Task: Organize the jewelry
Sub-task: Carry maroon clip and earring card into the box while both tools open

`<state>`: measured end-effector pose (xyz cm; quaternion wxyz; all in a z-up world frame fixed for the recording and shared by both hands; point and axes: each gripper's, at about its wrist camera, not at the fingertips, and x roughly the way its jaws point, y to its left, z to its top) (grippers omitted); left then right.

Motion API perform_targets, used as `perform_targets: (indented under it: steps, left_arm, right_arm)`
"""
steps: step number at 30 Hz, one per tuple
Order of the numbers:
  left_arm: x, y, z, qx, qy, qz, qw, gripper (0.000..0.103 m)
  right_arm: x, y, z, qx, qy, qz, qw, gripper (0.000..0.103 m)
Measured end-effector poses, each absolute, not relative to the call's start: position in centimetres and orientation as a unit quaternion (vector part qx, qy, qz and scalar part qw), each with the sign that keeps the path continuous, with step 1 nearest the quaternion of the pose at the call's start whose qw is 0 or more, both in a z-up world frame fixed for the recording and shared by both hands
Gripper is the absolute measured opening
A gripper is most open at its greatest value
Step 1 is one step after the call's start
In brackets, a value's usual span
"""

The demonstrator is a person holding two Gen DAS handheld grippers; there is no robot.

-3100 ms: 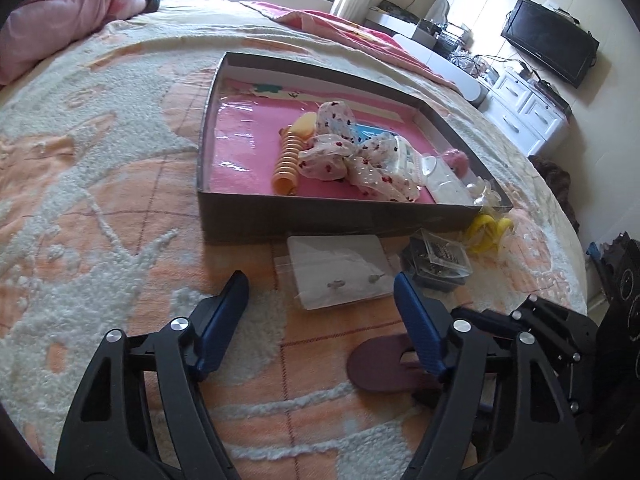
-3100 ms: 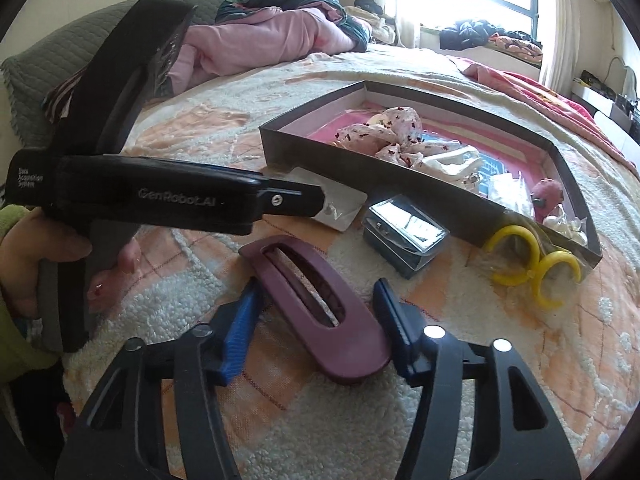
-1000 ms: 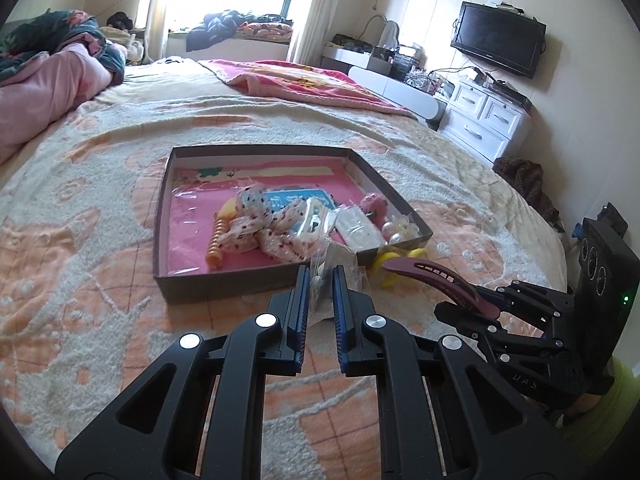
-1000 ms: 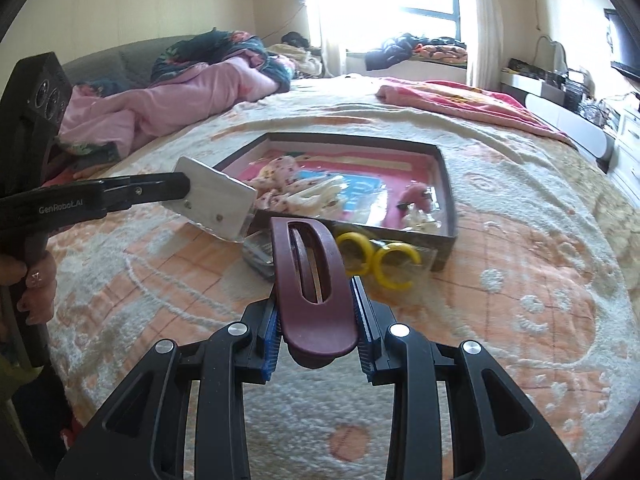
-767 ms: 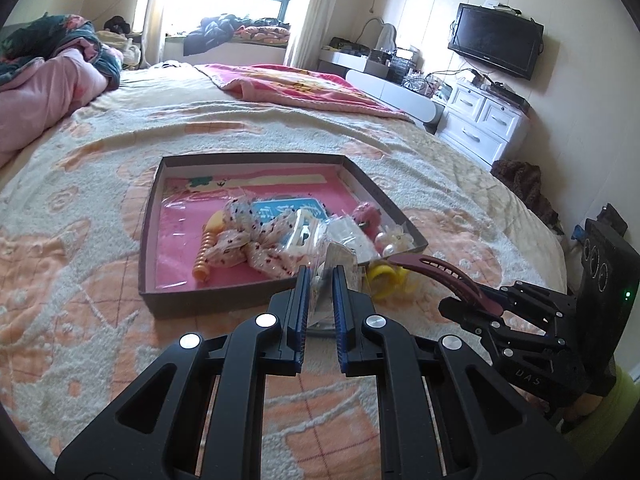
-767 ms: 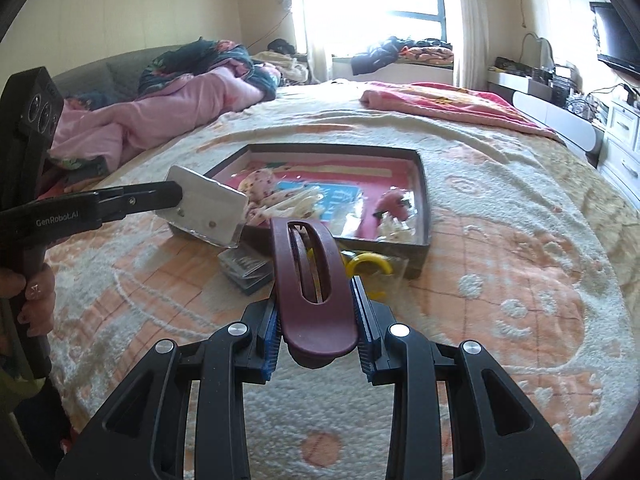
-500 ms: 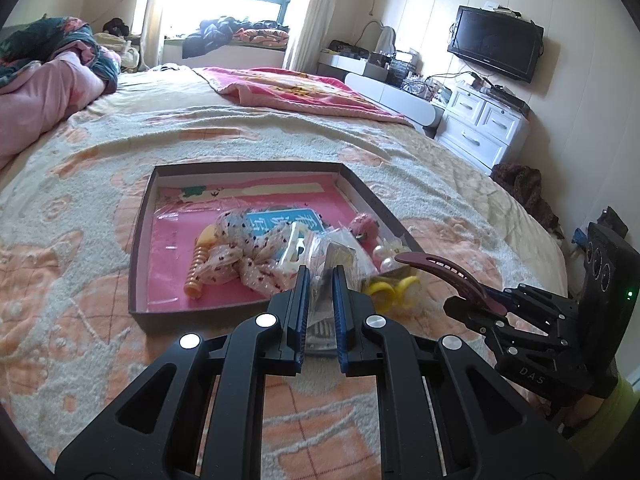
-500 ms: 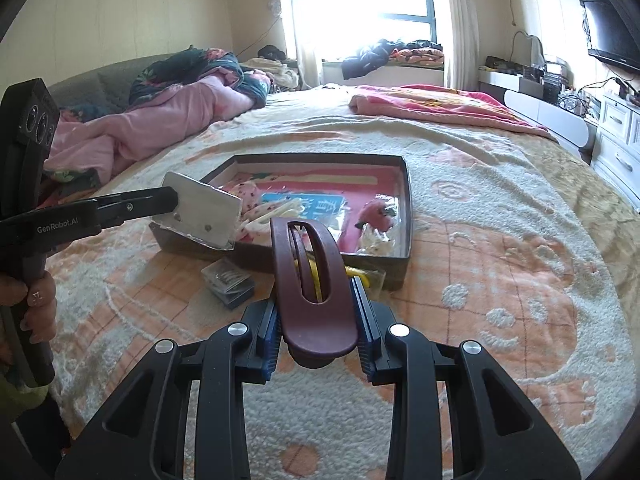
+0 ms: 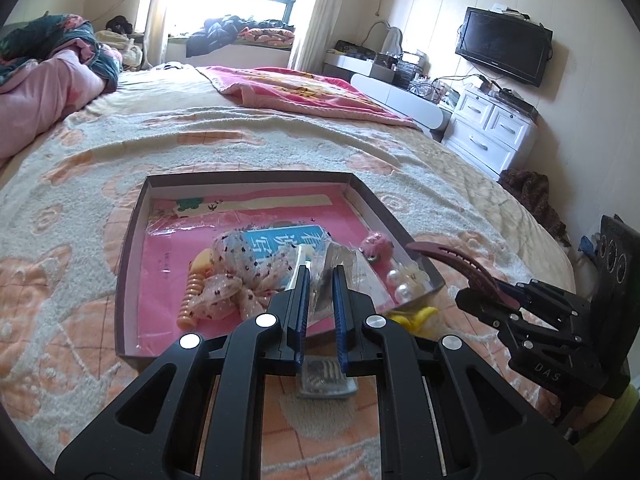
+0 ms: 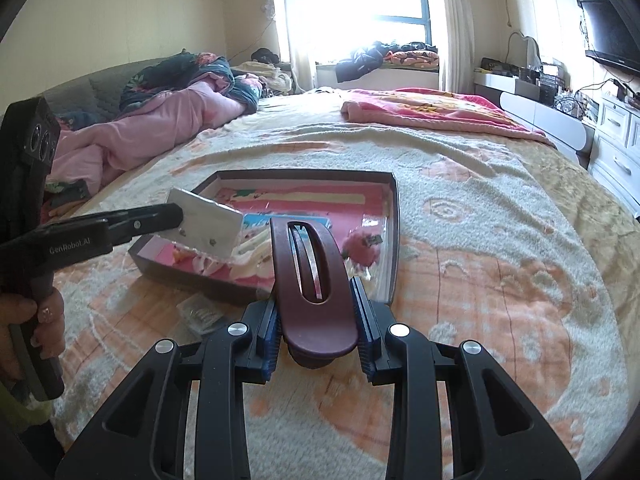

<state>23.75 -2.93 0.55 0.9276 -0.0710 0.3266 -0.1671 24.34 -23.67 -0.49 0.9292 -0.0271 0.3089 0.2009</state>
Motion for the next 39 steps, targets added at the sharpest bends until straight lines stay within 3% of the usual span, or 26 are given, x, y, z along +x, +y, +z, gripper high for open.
perform_targets:
  steps: [12,39]
  left_arm:
    - [27.3,-1.8,-0.4,-0.083,0.336,-0.147,0.926,0.006]
    - [31.1,0.3,-3.8,-0.105,0.369,-0.117,0.916,0.008]
  right_arm:
    - [29.6,-22.7,0.7,-0.026,0.304,0.204,0.93,0.03]
    - [36.3,-18.7,-4.7,-0.043,0.387,0.184,0.903,0.03]
